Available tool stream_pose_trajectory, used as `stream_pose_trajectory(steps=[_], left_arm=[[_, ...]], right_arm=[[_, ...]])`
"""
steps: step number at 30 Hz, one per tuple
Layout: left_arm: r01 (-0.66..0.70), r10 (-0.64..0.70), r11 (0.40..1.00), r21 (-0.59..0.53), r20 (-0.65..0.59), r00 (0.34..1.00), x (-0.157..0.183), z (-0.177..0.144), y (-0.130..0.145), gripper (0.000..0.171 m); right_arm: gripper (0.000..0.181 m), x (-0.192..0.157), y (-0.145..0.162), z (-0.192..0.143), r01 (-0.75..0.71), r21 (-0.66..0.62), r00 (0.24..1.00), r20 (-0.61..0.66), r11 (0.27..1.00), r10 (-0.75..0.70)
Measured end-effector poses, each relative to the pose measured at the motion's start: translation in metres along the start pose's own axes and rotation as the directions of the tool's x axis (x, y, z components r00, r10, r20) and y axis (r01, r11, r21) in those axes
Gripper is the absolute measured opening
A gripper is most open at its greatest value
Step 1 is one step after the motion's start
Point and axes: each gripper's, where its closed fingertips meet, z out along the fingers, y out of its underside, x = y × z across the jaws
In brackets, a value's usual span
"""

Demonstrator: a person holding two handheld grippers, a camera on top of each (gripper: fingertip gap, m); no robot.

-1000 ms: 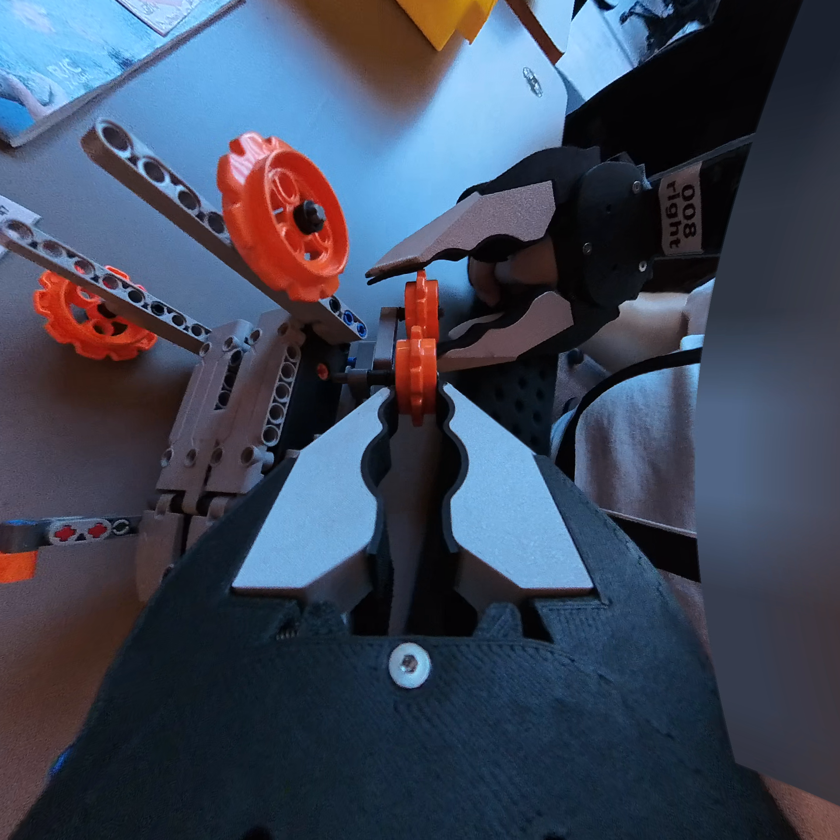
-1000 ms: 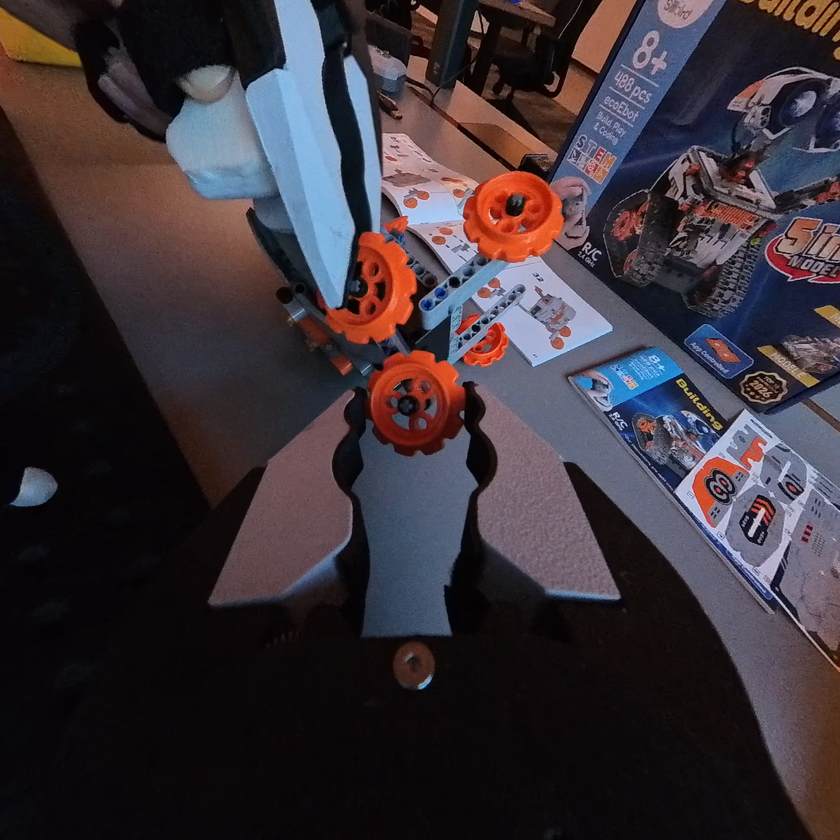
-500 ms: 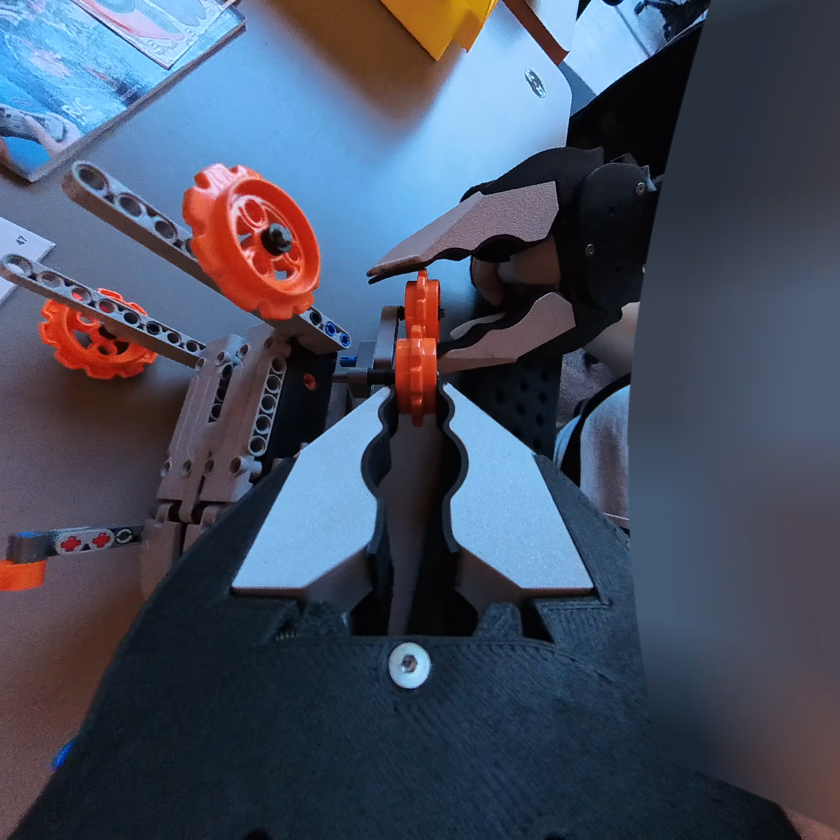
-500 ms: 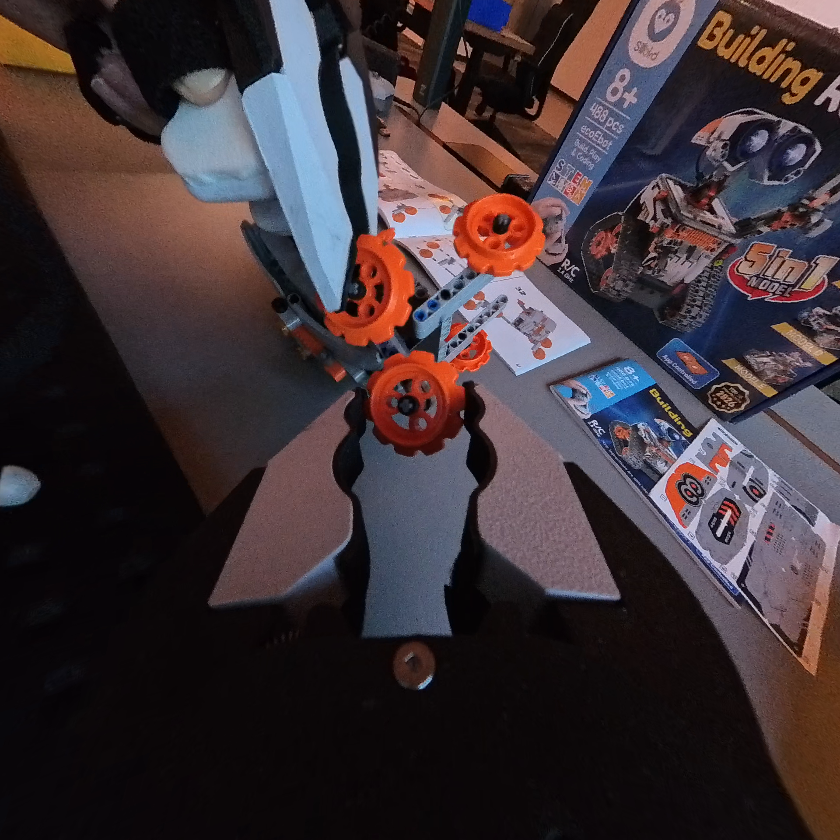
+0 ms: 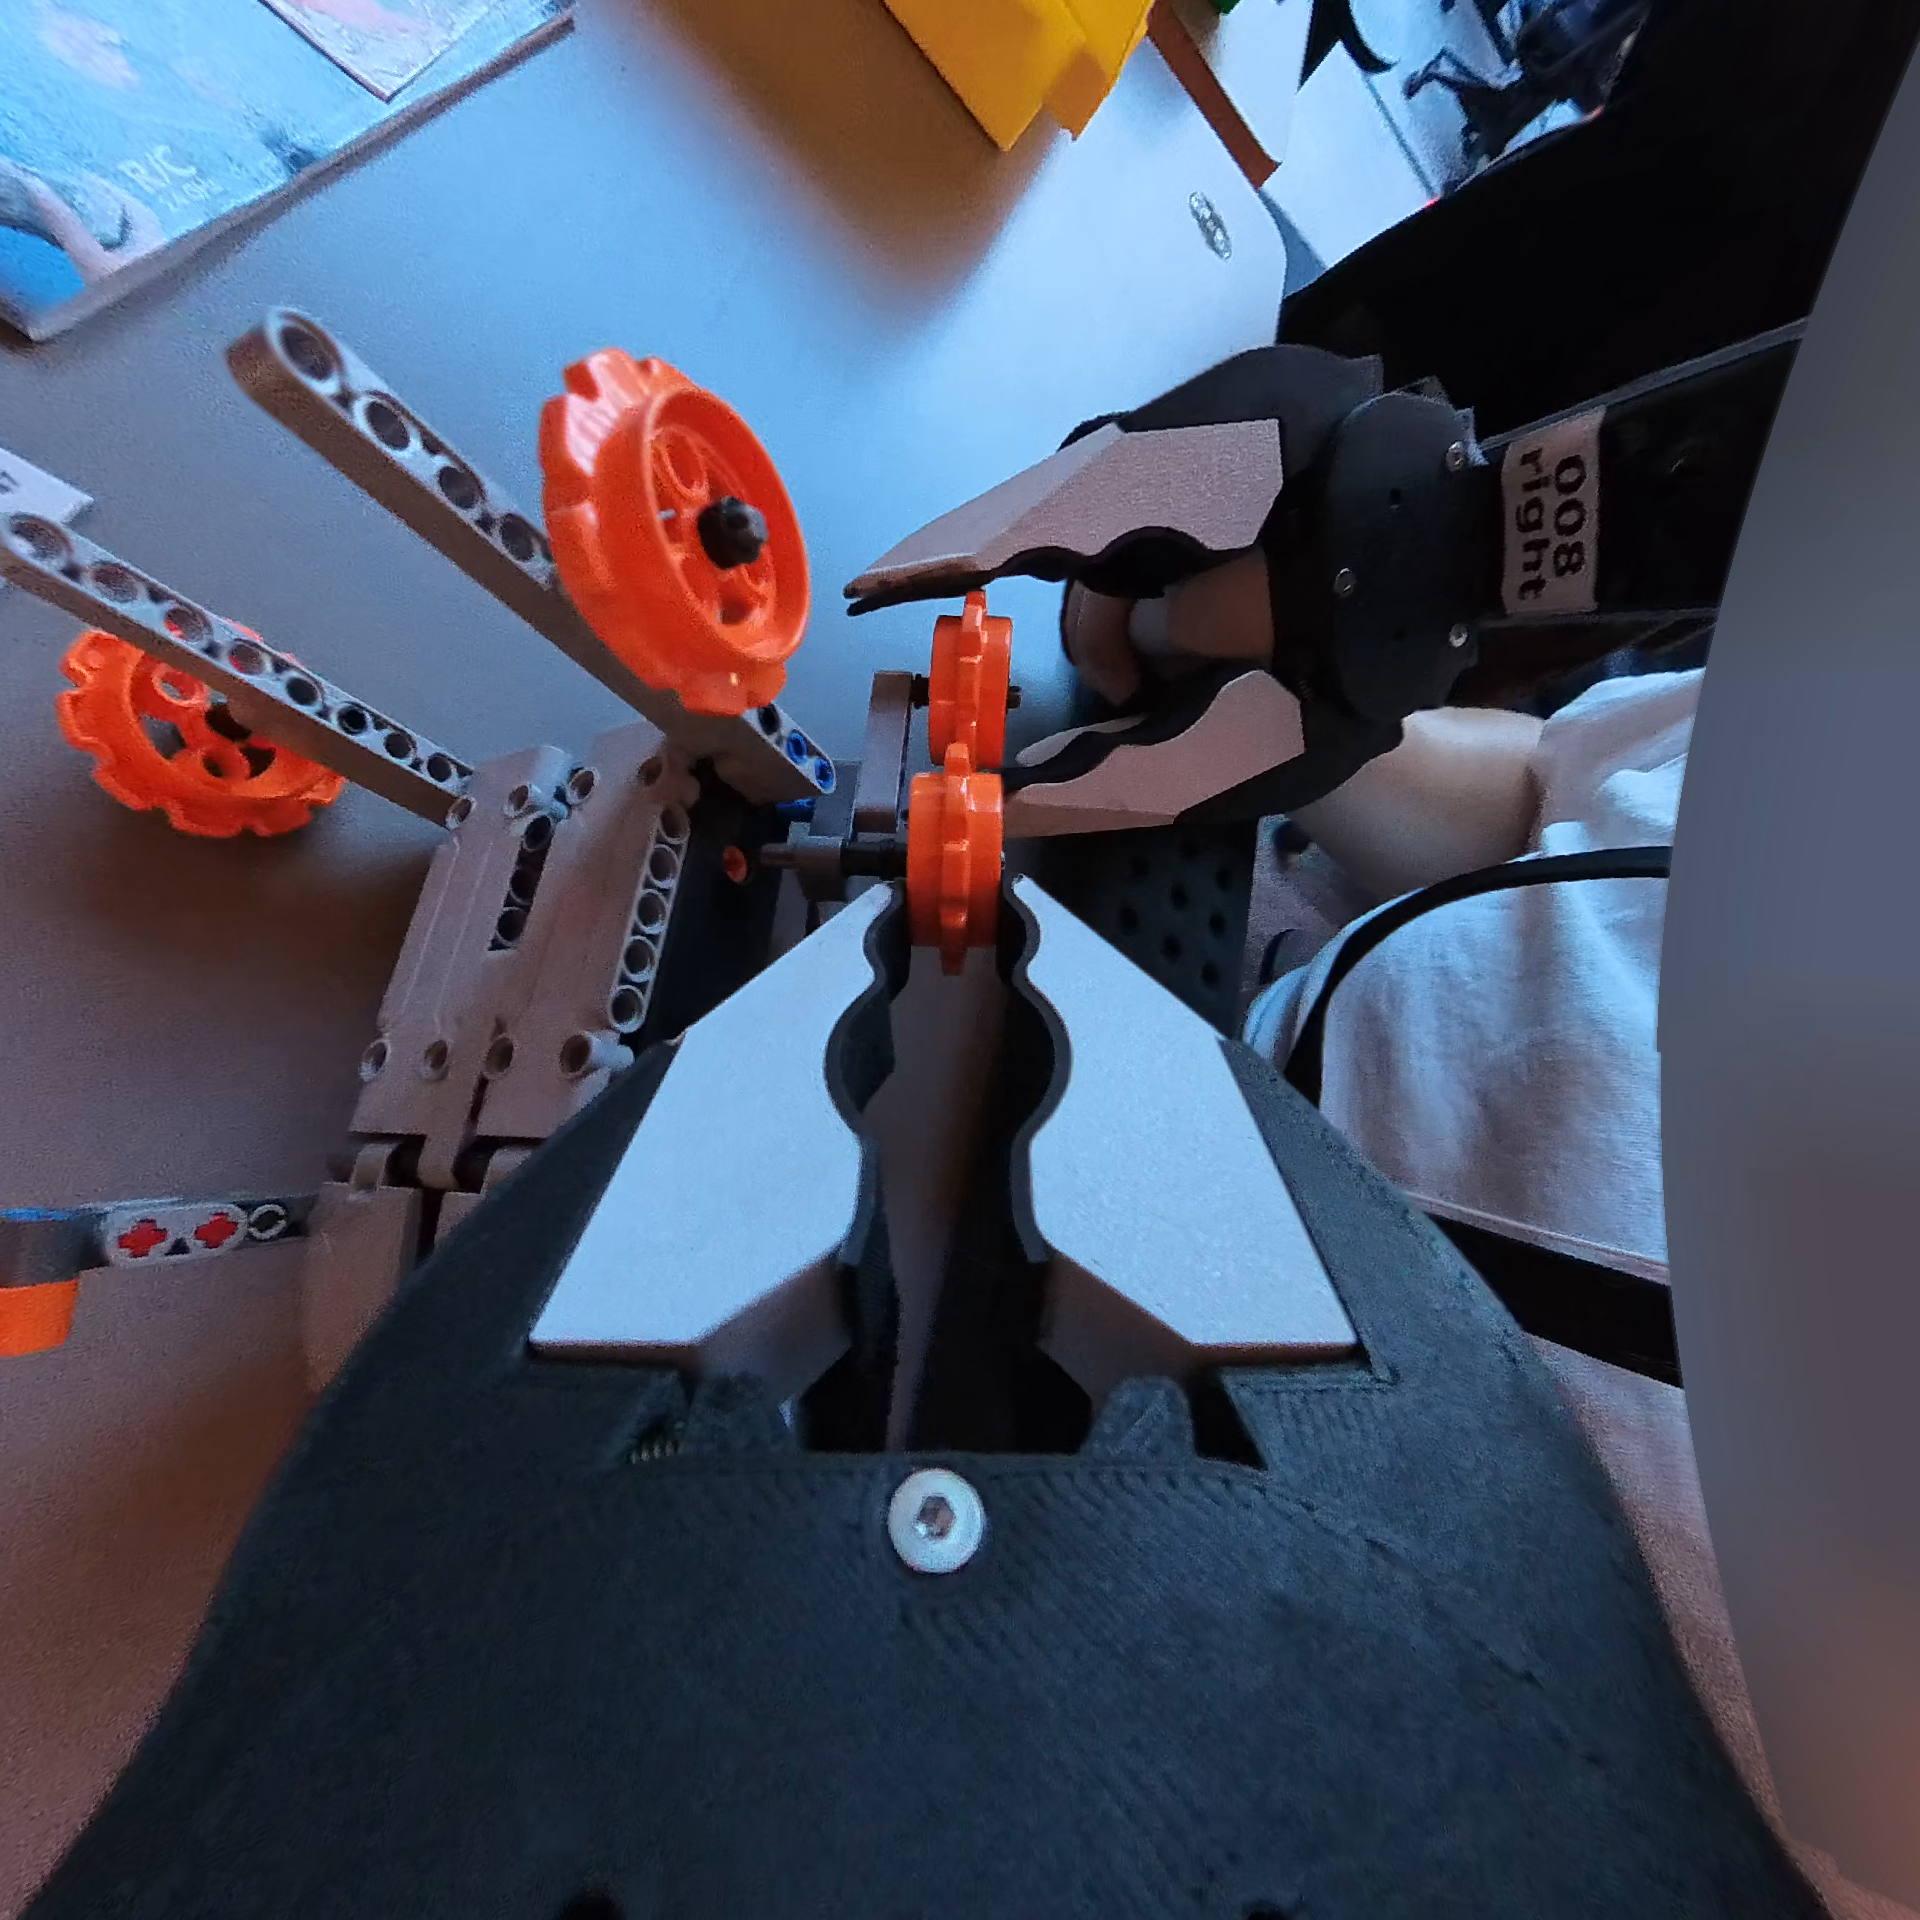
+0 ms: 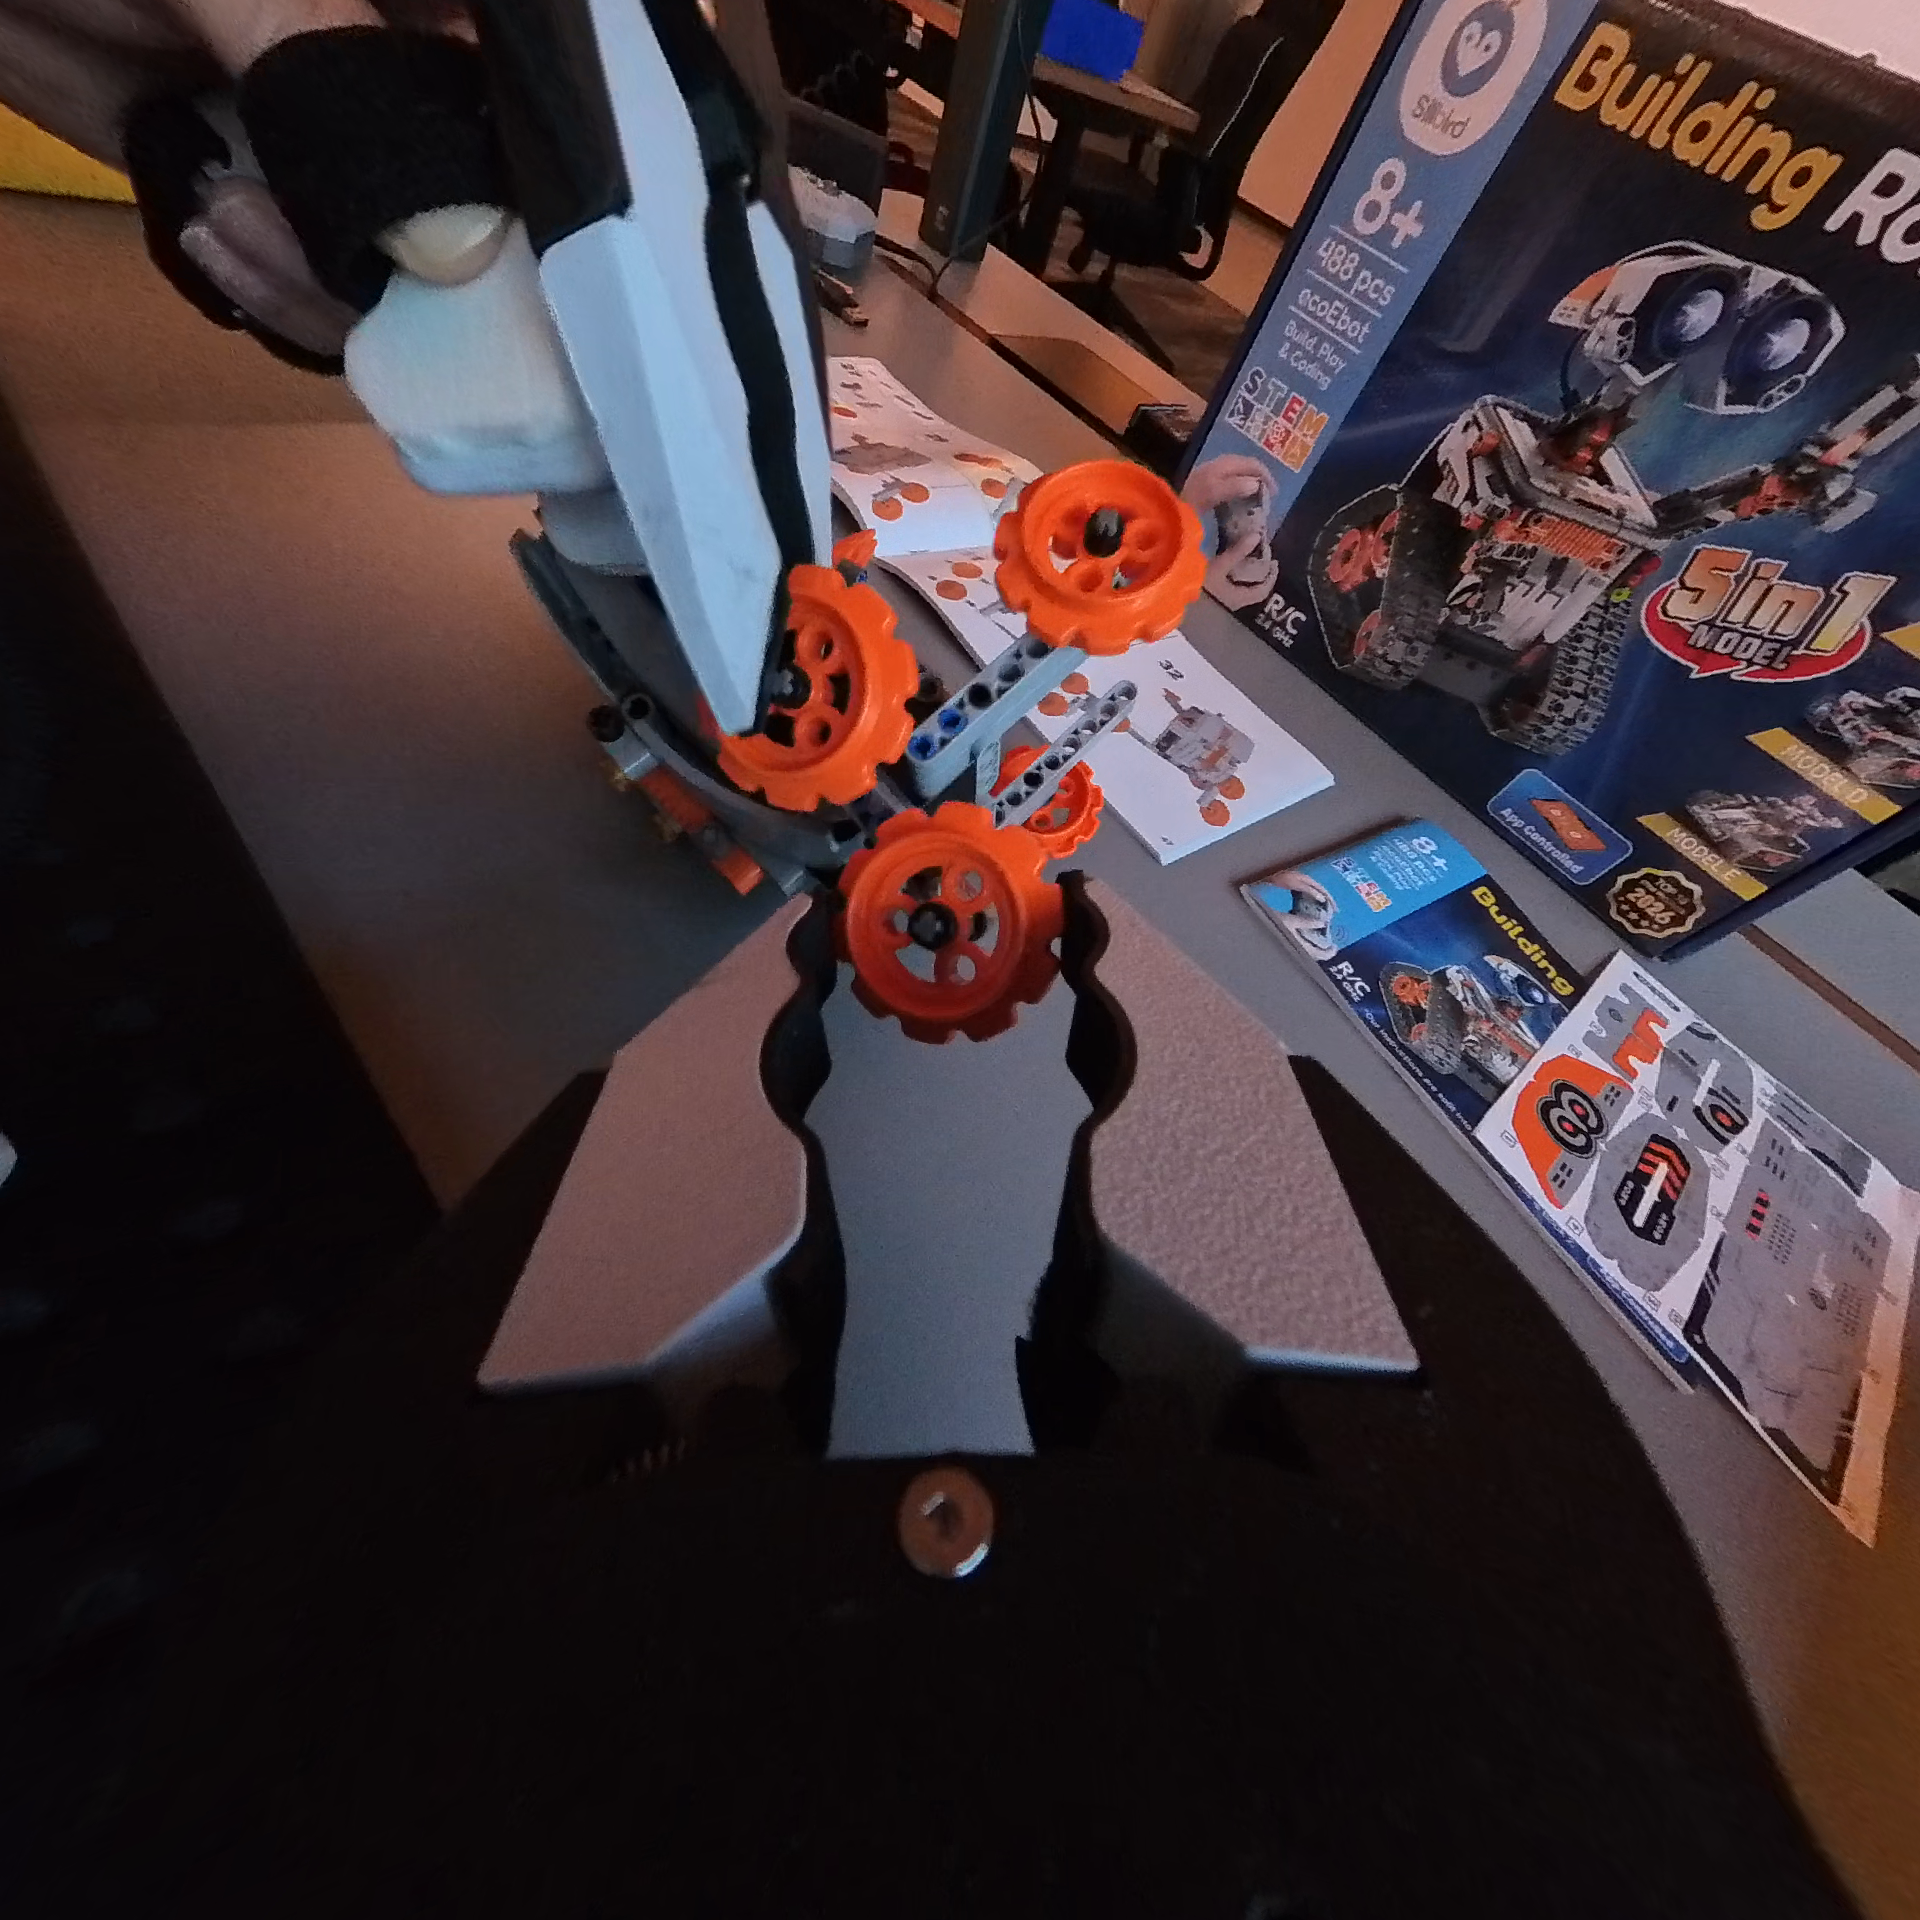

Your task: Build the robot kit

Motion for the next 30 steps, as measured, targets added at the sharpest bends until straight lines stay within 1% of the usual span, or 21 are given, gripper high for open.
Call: stream_pose_trajectory(steps=[1,5,9,12,13,17,22,25,28,30], left_arm=[[0.017,-0.017,1.000,0.005,-0.011,1.000,0.000,-0.001,0.000,0.015],[0.097,-0.096,0.995,0.030,-0.045,0.994,-0.003,-0.004,-0.004,0.016],[0.142,-0.142,0.988,0.054,-0.006,0.990,-0.011,-0.011,-0.008,0.017],[0.112,-0.114,0.993,0.044,0.054,0.992,-0.016,-0.012,-0.007,0.021],[0.099,-0.102,0.994,0.035,0.079,0.992,-0.018,-0.012,-0.006,0.025],[0.041,-0.043,0.999,0.015,0.147,0.988,-0.021,-0.012,-0.006,0.031],[0.013,-0.013,1.000,-0.002,0.197,0.980,-0.023,-0.016,-0.007,0.031],[-0.021,0.023,1.000,-0.012,0.244,0.970,-0.026,-0.019,-0.009,0.035],[-0.033,0.036,0.999,-0.014,0.260,0.965,-0.028,-0.019,-0.009,0.039],[-0.033,0.029,0.999,0.010,0.259,0.965,-0.028,-0.020,-0.013,0.044]], right_arm=[[0.043,0.000,-0.001,0.000,-0.007,0.004,1.000,0.005,1.000,0.007],[0.043,-0.002,-0.004,0.000,-0.015,0.021,1.000,0.028,1.000,0.015],[0.043,-0.006,-0.006,0.003,-0.006,0.029,0.999,0.054,1.000,0.004],[0.043,-0.007,-0.006,0.005,0.012,0.025,0.999,0.051,1.000,-0.013],[0.043,-0.006,-0.006,0.006,0.013,0.022,0.999,0.049,1.000,-0.014],[0.043,-0.003,-0.006,0.006,-0.007,0.027,0.998,0.056,1.000,0.005],[0.043,-0.003,-0.008,0.007,-0.025,0.038,0.997,0.070,0.999,0.023],[0.043,-0.003,-0.008,0.007,-0.041,0.040,0.996,0.077,0.998,0.037],[0.043,-0.002,-0.009,0.008,-0.053,0.044,0.995,0.083,0.998,0.050],[0.043,-0.002,-0.010,0.008,-0.061,0.046,0.995,0.087,0.997,0.057]])
